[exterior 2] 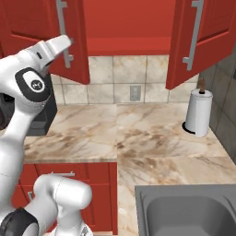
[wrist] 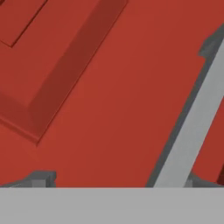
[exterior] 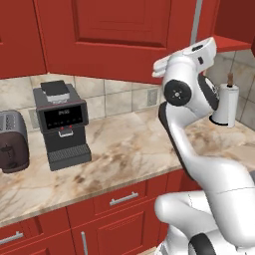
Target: Close all open cabinet doors.
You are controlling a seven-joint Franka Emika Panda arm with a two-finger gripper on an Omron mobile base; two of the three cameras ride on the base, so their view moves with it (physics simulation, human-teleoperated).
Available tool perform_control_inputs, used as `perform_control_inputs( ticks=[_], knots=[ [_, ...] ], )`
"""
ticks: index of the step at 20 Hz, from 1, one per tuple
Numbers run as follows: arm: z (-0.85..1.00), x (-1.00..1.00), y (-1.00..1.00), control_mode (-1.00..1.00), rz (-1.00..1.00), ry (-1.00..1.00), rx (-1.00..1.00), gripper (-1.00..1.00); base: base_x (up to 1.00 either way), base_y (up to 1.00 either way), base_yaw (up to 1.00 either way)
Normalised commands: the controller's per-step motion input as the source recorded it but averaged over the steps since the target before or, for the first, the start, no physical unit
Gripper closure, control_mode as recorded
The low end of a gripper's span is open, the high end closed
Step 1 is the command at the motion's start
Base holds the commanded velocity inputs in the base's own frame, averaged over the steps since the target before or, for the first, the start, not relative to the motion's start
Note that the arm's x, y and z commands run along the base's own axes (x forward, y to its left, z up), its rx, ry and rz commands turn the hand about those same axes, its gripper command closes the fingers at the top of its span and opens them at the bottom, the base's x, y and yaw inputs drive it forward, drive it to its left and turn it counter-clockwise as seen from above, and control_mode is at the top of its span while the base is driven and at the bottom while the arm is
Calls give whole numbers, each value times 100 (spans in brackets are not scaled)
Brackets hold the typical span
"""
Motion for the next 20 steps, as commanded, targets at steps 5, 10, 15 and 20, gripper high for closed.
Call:
perform_control_inputs(
  ticks=[5, 10, 15, 20],
  knots=[
    [22, 83, -6, -100, 2, 9, 4, -100, 0, 0, 0],
    [30, 77, -2, -100, 0, 16, 9, -100, 0, 0, 0],
    [10, 78, -8, -100, 1, 12, 11, -100, 0, 0, 0],
    [0, 59, -8, -100, 11, 3, 12, -100, 0, 0, 0]
  ],
)
